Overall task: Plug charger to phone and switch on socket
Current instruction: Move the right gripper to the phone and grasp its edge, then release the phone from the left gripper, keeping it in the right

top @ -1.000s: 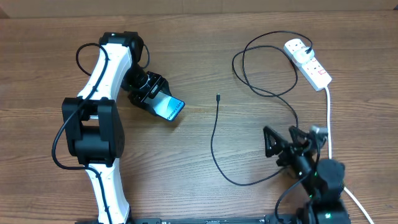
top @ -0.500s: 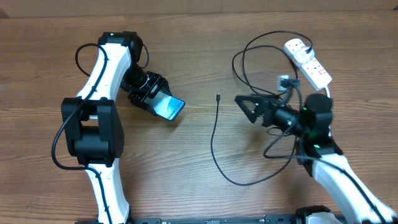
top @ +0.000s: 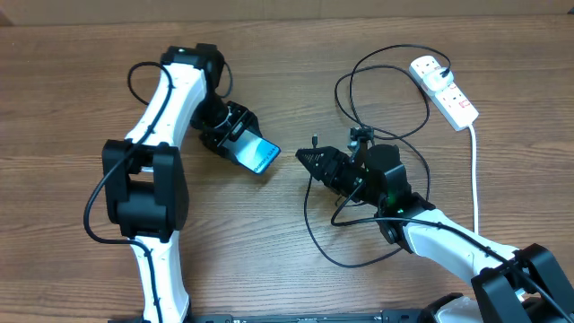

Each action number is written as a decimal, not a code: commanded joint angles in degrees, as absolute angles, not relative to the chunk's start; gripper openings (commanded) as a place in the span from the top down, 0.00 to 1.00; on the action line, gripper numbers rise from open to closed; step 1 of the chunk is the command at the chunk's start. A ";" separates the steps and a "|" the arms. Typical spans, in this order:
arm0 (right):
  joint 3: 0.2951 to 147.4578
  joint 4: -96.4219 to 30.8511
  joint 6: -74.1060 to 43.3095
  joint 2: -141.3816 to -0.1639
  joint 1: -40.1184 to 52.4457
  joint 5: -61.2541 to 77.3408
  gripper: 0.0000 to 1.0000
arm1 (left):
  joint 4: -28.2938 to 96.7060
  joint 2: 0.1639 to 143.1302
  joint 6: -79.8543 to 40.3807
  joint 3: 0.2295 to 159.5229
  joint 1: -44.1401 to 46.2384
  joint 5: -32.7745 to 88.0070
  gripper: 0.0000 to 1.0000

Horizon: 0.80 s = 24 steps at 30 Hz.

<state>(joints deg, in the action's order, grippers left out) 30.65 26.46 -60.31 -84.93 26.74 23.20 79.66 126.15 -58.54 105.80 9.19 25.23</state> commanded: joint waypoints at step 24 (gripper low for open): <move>34.59 22.65 -64.69 -90.26 34.96 8.16 0.57 | 76.12 126.21 -65.73 107.09 23.92 29.02 0.96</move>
